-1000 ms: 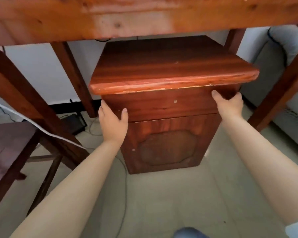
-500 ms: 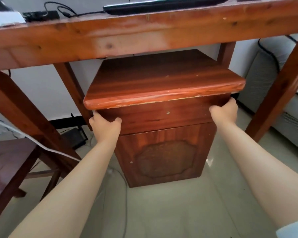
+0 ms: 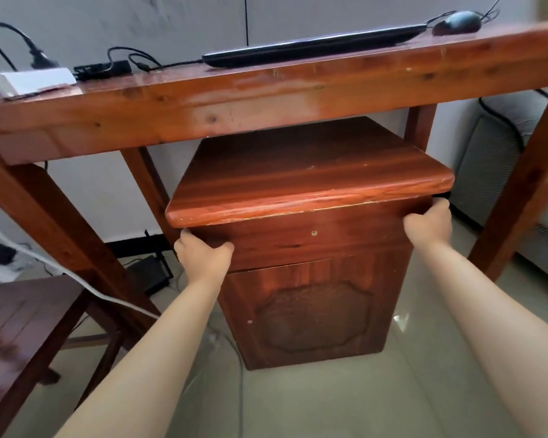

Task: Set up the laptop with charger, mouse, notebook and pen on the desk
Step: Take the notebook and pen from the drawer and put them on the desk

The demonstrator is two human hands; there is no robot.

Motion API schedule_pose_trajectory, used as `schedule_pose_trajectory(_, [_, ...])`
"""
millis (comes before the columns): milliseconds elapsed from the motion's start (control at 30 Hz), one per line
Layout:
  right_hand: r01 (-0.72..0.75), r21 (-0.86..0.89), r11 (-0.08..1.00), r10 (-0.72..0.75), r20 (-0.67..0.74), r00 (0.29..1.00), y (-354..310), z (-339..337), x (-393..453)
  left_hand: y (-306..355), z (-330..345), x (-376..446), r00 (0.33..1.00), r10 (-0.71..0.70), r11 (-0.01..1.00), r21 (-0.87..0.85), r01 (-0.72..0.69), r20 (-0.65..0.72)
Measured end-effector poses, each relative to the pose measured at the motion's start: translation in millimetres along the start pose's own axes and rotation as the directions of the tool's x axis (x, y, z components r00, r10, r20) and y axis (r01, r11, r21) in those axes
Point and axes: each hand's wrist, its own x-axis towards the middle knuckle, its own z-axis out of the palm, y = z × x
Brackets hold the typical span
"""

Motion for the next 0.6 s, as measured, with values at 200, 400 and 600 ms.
schedule_pose_trajectory(200, [-0.001, -0.072, 0.997, 0.000, -0.006, 1.000, -4, -2, -1, 2, 12, -9, 0.998, 0.050, 0.999, 0.002, -0.050, -0.039])
schedule_pose_trajectory(400, [-0.002, -0.087, 0.996, 0.006, 0.044, 0.999, -4, -3, -2, 4, 20, -8, 0.992, 0.031, 0.999, -0.012, -0.032, -0.120])
schedule_pose_trajectory(600, [-0.026, -0.125, 0.992, 0.039, 0.099, 0.994, -8, -3, -6, 10, 18, -9, 0.982, 0.017, 1.000, -0.001, -0.018, -0.189])
